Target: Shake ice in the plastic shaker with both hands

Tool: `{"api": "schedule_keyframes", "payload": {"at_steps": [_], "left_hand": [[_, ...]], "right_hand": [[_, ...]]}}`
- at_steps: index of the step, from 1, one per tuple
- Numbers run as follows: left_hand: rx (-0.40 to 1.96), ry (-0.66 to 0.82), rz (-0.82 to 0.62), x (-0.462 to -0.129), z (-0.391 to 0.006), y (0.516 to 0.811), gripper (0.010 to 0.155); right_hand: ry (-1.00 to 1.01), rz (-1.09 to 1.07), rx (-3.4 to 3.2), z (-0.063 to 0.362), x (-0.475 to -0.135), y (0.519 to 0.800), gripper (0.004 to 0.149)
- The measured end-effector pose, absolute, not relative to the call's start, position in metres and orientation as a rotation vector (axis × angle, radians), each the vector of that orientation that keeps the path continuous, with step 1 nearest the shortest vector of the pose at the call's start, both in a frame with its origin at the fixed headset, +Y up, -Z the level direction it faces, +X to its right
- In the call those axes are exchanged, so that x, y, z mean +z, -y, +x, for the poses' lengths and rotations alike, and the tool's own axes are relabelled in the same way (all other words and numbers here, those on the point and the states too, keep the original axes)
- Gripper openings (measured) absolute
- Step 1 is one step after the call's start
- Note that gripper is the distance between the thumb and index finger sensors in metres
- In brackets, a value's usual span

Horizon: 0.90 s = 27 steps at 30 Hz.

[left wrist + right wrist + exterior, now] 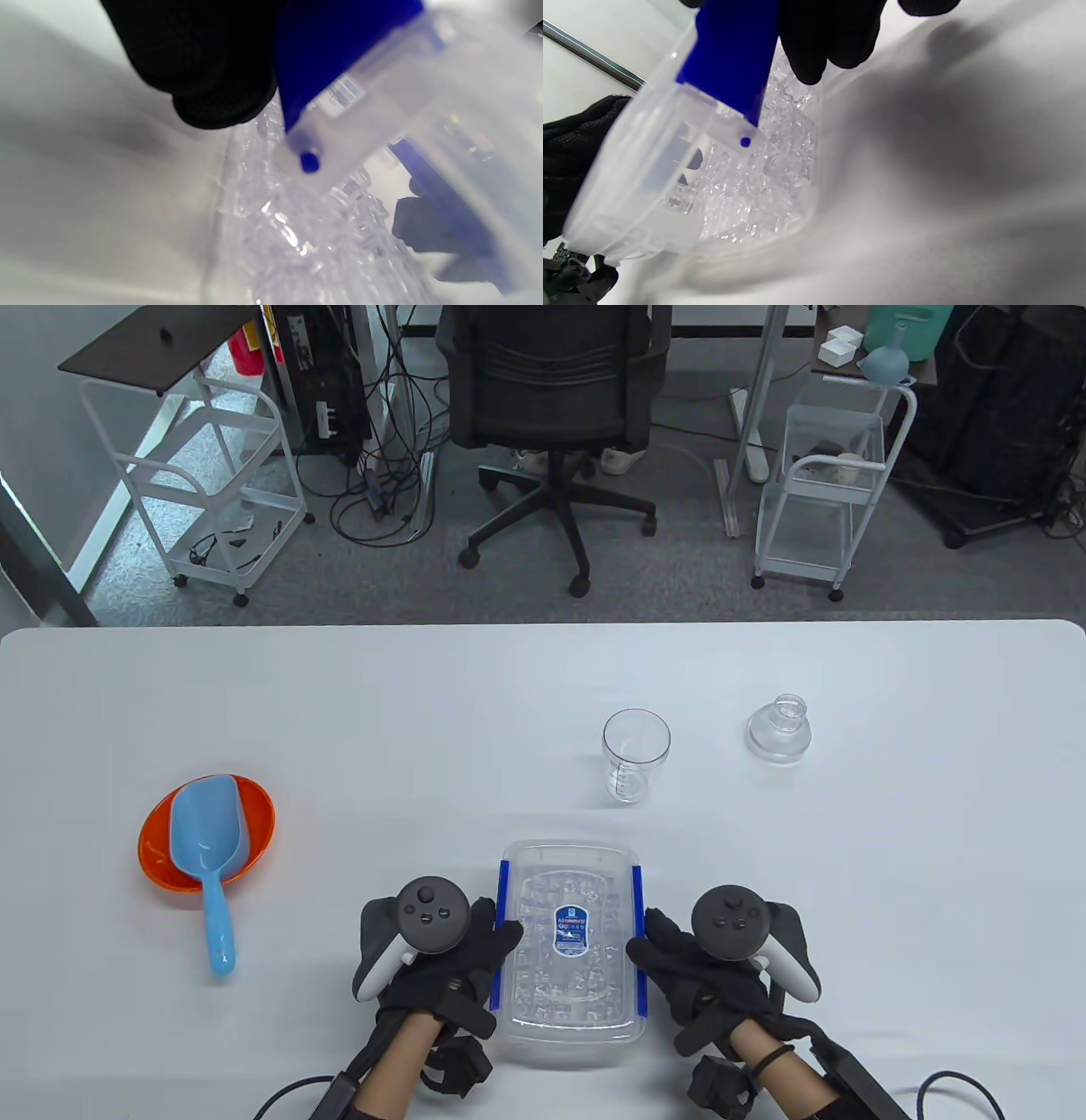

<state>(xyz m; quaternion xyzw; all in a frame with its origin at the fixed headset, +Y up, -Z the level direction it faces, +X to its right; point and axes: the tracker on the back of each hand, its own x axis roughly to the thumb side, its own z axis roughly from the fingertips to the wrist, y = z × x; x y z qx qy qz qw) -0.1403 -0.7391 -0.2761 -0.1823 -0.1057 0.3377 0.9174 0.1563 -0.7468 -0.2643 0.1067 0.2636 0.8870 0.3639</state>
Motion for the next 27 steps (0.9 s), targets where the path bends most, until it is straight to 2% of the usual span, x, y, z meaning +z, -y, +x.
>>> {"api": "schedule_keyframes", "payload": {"at_steps": [27], "left_hand": [[0.750, 0.214, -0.405, -0.2759, -0.1438, 0.7392, 0.073]], "right_hand": [[-0.696, 0.266, 2.260, 0.1553, -0.2631, 0.7449, 0.065]]}}
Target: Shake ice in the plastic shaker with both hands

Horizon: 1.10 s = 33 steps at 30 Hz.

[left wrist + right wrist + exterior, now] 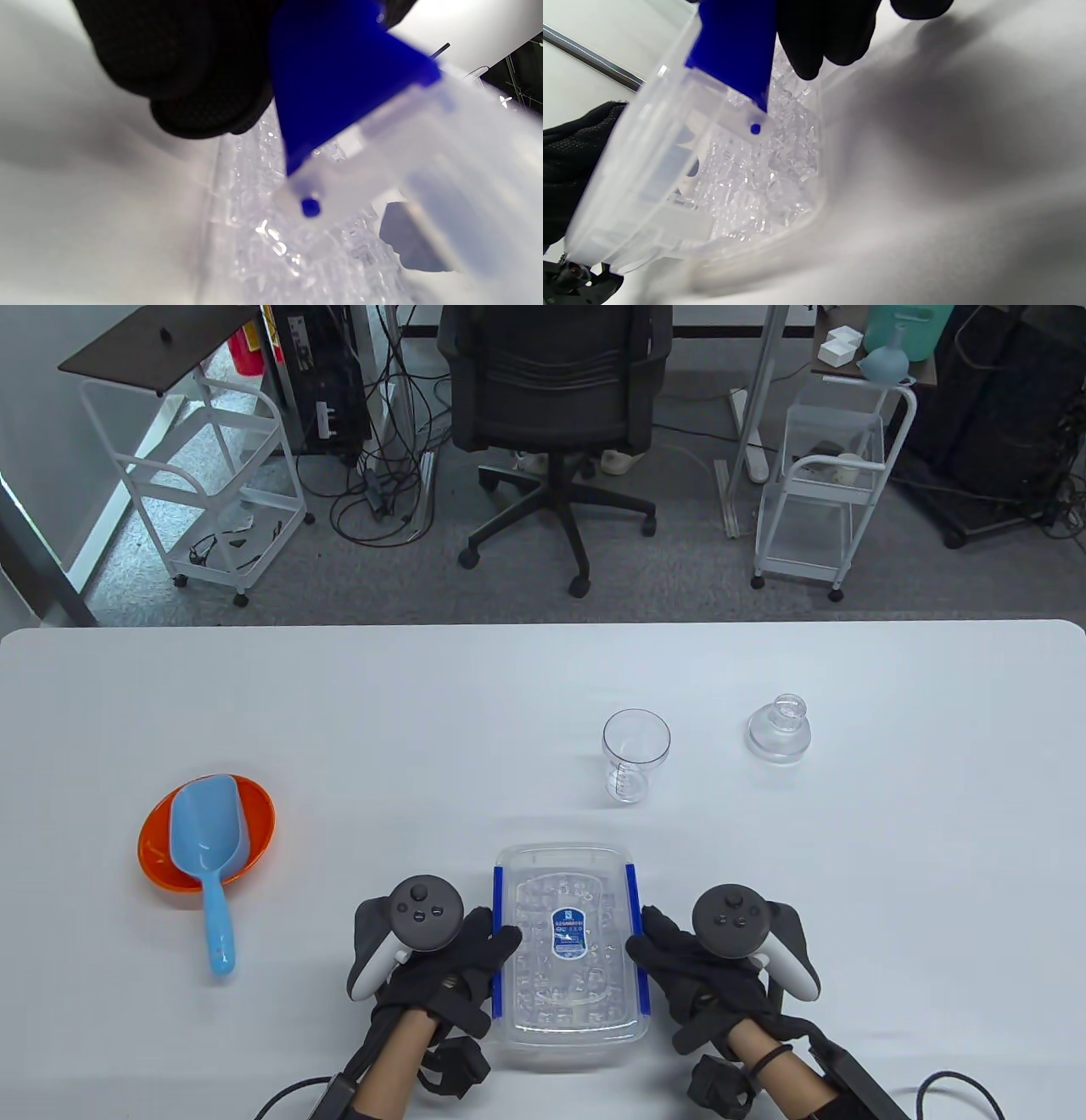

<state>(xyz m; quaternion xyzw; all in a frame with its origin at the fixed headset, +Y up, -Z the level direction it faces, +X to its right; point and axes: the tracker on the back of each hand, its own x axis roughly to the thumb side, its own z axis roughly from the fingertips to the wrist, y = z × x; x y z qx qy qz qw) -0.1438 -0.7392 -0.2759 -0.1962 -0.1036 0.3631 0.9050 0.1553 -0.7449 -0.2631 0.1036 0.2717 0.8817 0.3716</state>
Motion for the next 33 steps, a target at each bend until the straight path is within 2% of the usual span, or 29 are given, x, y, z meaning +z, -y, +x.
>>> {"api": "schedule_keyframes", "payload": {"at_steps": [5, 7, 10, 20, 33], "left_hand": [[0.750, 0.214, -0.412, -0.276, -0.145, 0.740, 0.073], [0.745, 0.197, -0.417, -0.275, -0.145, 0.744, 0.072], [0.766, 0.191, -0.448, -0.274, -0.144, 0.750, 0.079], [0.837, 0.160, -0.451, -0.272, -0.145, 0.755, 0.068], [0.875, 0.185, -0.456, -0.272, -0.149, 0.757, 0.066]], "right_hand": [[-0.691, 0.243, 2.273, 0.156, -0.262, 0.747, 0.066], [-0.714, 0.227, 2.275, 0.155, -0.261, 0.749, 0.072], [-0.729, 0.240, 2.289, 0.151, -0.259, 0.750, 0.076], [-0.757, 0.255, 2.221, 0.151, -0.260, 0.752, 0.067], [-0.750, 0.271, 2.191, 0.153, -0.260, 0.753, 0.064]]}}
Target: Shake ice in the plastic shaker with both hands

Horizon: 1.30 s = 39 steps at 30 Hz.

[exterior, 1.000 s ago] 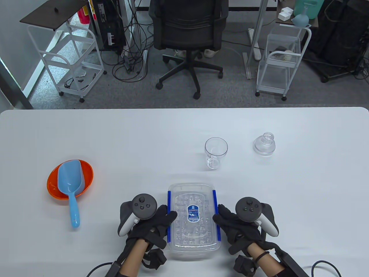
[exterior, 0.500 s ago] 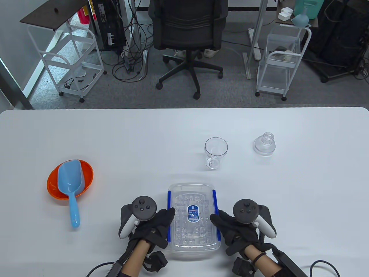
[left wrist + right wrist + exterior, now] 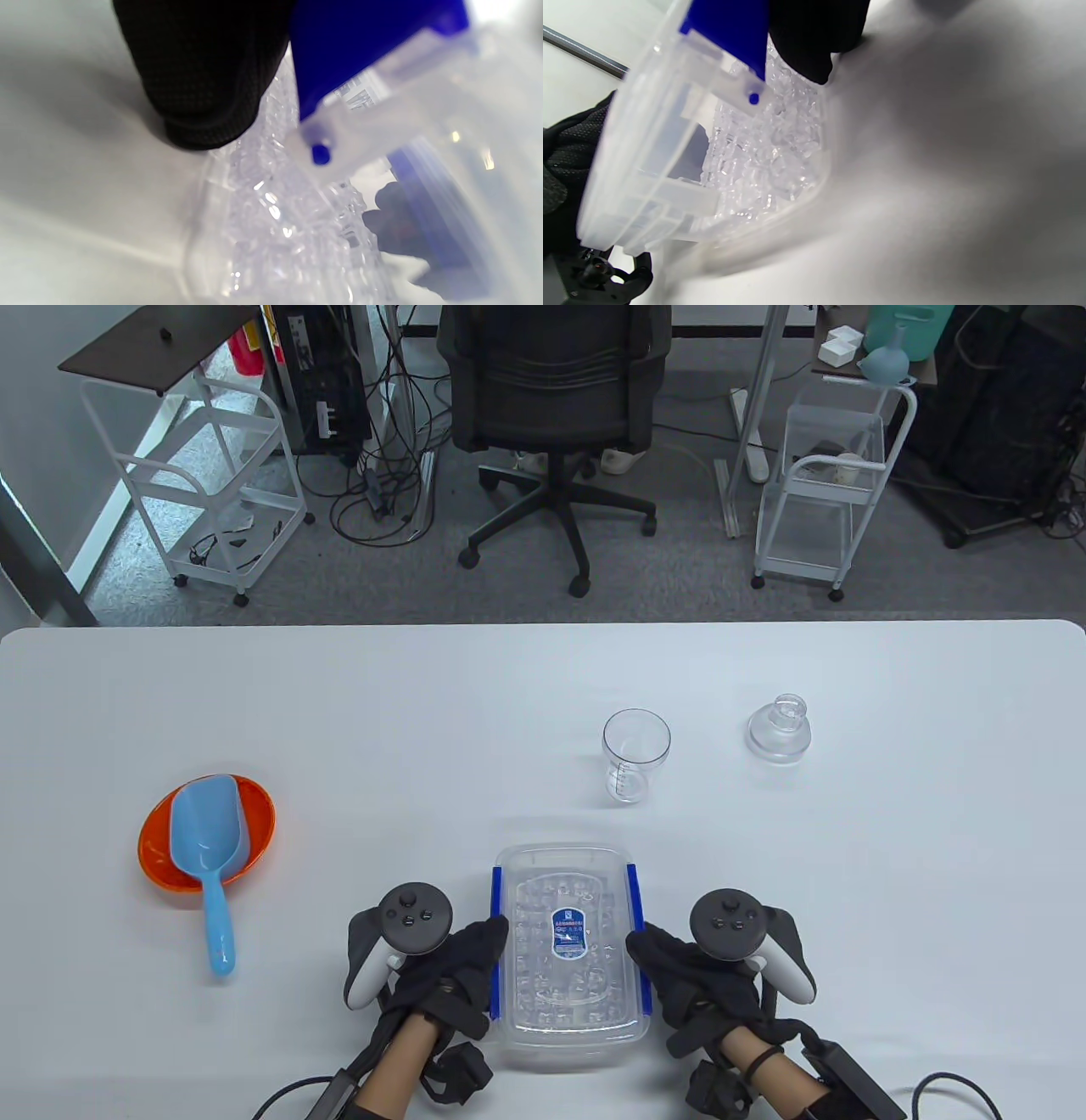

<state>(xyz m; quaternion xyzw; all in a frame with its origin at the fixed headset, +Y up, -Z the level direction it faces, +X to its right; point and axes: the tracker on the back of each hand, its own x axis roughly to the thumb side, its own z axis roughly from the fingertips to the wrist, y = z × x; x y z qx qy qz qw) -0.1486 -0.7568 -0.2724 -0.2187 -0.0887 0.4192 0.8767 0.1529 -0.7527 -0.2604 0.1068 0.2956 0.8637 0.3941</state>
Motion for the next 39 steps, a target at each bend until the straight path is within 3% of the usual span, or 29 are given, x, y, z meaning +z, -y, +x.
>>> {"api": "schedule_keyframes", "payload": {"at_steps": [11, 13, 18, 24, 30, 35, 39], "left_hand": [[0.955, 0.183, -0.476, -0.271, -0.153, 0.760, 0.062], [0.869, 0.171, -0.437, -0.272, -0.151, 0.756, 0.062], [0.859, 0.172, -0.436, -0.272, -0.151, 0.755, 0.061], [0.789, 0.164, -0.389, -0.273, -0.152, 0.748, 0.062], [0.556, 0.150, -0.180, -0.272, -0.163, 0.721, 0.063], [0.567, 0.196, -0.077, -0.267, -0.163, 0.704, 0.064], [0.574, 0.270, -0.108, -0.261, -0.153, 0.697, 0.067]], "right_hand": [[-0.720, 0.280, 2.228, 0.151, -0.259, 0.749, 0.063], [-0.696, 0.299, 2.286, 0.151, -0.260, 0.748, 0.063], [-0.800, 0.246, 2.053, 0.161, -0.264, 0.757, 0.061], [-0.649, 0.213, 2.316, 0.157, -0.262, 0.743, 0.061], [-0.402, 0.080, 2.458, 0.173, -0.262, 0.733, 0.061], [-0.334, 0.128, 2.389, 0.175, -0.260, 0.720, 0.064], [-0.337, 0.228, 2.353, 0.167, -0.253, 0.712, 0.066]]}}
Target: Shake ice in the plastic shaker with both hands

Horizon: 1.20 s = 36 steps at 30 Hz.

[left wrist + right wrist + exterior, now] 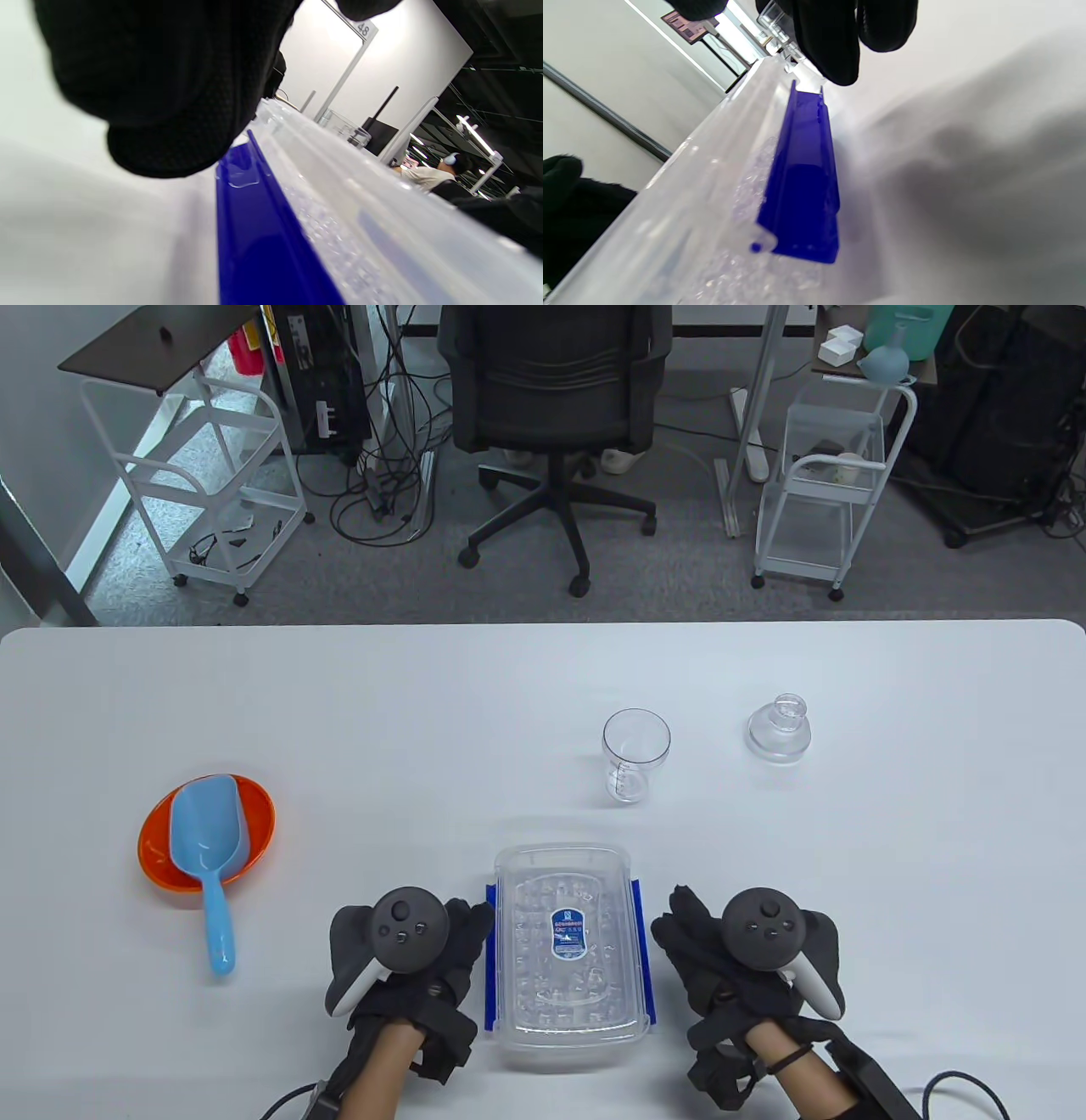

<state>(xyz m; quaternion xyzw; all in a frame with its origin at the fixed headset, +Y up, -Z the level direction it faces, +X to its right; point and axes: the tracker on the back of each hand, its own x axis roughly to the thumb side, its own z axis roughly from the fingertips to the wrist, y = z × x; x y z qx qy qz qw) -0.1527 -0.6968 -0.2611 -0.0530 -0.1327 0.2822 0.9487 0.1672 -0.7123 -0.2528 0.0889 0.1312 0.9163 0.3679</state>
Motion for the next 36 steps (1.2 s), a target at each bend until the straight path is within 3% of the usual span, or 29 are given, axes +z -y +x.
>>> {"api": "schedule_keyframes", "payload": {"at_steps": [6, 12, 27, 36], "left_hand": [[0.506, 0.368, -0.240, -0.257, -0.135, 0.700, 0.071], [0.436, 0.361, -0.163, -0.256, -0.131, 0.702, 0.071], [0.513, 0.345, -0.155, -0.255, -0.131, 0.701, 0.072], [0.572, 0.302, 0.021, -0.245, -0.139, 0.677, 0.071]], "right_hand": [[-0.413, 0.372, 2.313, 0.148, -0.240, 0.708, 0.067], [-0.403, 0.448, 2.335, 0.139, -0.233, 0.704, 0.069], [-0.289, 0.400, 2.360, 0.142, -0.231, 0.698, 0.068], [-0.102, 0.458, 2.381, 0.139, -0.221, 0.681, 0.068]]}}
